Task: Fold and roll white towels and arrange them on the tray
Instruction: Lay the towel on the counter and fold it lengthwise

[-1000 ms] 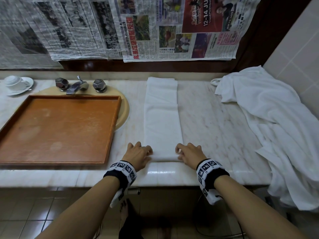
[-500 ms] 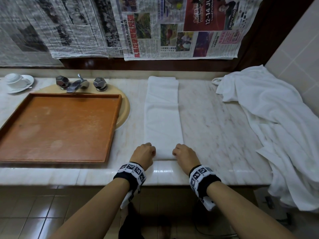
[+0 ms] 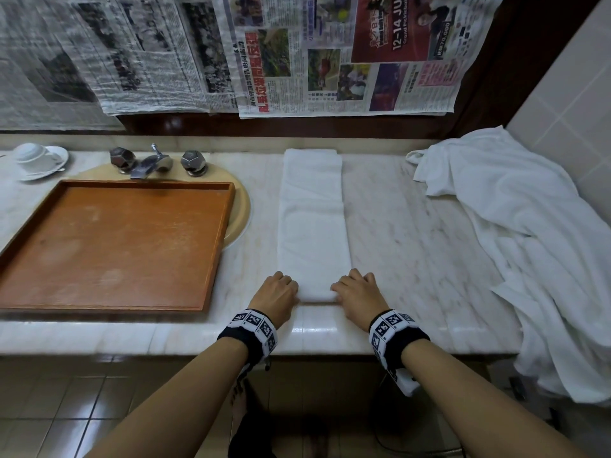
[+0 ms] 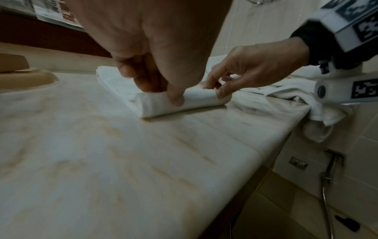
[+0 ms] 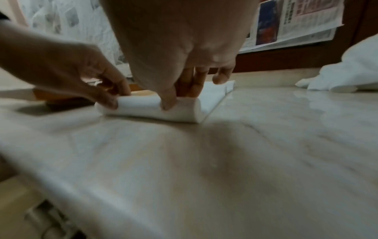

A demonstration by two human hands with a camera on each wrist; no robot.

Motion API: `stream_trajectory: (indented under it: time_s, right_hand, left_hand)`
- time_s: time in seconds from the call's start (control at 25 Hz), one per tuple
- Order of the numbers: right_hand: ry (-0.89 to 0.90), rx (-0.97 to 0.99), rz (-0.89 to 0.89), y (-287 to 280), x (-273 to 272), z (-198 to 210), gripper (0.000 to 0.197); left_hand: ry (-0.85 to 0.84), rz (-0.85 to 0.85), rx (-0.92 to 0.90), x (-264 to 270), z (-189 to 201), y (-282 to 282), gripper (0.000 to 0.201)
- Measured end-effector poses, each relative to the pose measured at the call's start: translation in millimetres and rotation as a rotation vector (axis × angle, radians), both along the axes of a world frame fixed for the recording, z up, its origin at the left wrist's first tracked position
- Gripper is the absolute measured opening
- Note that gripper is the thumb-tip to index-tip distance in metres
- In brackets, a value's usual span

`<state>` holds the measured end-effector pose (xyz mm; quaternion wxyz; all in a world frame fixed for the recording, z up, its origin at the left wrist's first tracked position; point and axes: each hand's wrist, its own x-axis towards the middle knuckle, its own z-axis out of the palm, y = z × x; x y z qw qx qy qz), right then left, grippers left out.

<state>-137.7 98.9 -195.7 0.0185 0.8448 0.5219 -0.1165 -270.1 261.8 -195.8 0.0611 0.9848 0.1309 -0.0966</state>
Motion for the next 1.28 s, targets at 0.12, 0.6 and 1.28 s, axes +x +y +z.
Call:
stream_trajectory:
  time_s: [0.12, 0.6, 1.28]
  right_hand:
    - [0.180, -0.020, -0.075, 0, 4, 11, 0.026]
    - [0.163, 0.319, -0.174, 9, -12, -6, 0.010]
    - [0.233, 0.106, -0.035, 7, 0, -6, 0.028]
  left_hand:
    - [0.002, -0.003, -0.112, -4, 3, 7, 0.024]
    - [-0.117, 0.164, -0.188, 7, 0, -8, 0.020]
    - [0.050, -0.063, -0.024, 11, 7, 5, 0.022]
